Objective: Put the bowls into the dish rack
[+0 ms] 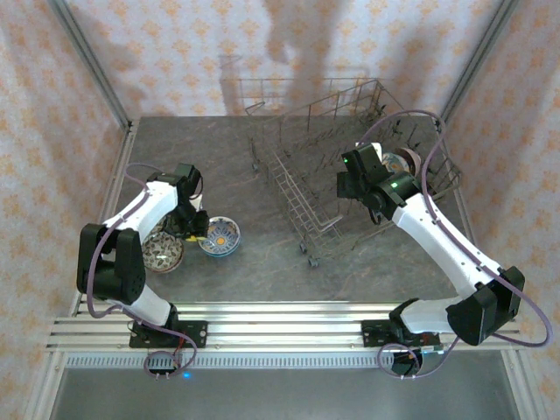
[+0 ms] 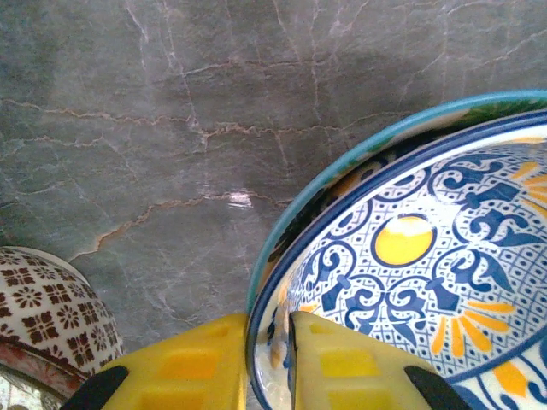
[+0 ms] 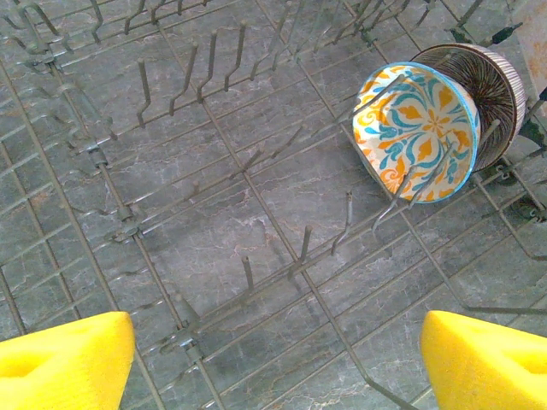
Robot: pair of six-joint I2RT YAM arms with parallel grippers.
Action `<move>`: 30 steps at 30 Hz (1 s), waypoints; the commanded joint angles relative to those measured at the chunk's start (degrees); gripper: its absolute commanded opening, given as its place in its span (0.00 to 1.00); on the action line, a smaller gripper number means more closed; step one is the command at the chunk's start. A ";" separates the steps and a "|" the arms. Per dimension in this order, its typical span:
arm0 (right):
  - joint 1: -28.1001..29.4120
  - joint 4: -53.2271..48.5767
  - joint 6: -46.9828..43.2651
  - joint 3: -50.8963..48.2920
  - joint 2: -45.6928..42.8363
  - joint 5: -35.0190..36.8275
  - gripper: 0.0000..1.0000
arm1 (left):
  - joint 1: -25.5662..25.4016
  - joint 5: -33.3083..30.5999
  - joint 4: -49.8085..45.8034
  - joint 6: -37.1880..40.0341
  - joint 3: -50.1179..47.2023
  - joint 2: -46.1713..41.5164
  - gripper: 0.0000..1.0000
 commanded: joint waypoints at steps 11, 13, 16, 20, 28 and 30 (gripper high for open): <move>0.40 0.13 0.85 0.07 -0.26 0.81 0.86 | -1.93 2.82 1.32 -3.20 -2.75 -4.06 0.13; 0.39 0.08 0.69 0.06 -0.44 0.70 0.86 | -1.97 2.85 1.30 -3.36 -2.89 -4.23 0.11; 0.34 0.08 0.73 0.03 -0.56 0.81 0.86 | -2.32 2.27 1.31 -4.00 -3.23 -5.04 0.09; 0.36 0.13 0.66 0.24 -0.53 0.72 0.86 | -2.63 2.57 1.93 -5.38 -4.20 -7.02 0.08; 0.39 -0.11 0.48 1.12 -0.23 0.37 0.86 | -2.75 3.94 2.70 -6.80 -3.53 -9.83 0.00; 0.37 -0.18 0.44 1.21 -0.38 0.28 0.86 | -2.92 3.56 2.39 -6.69 -3.16 -10.30 0.00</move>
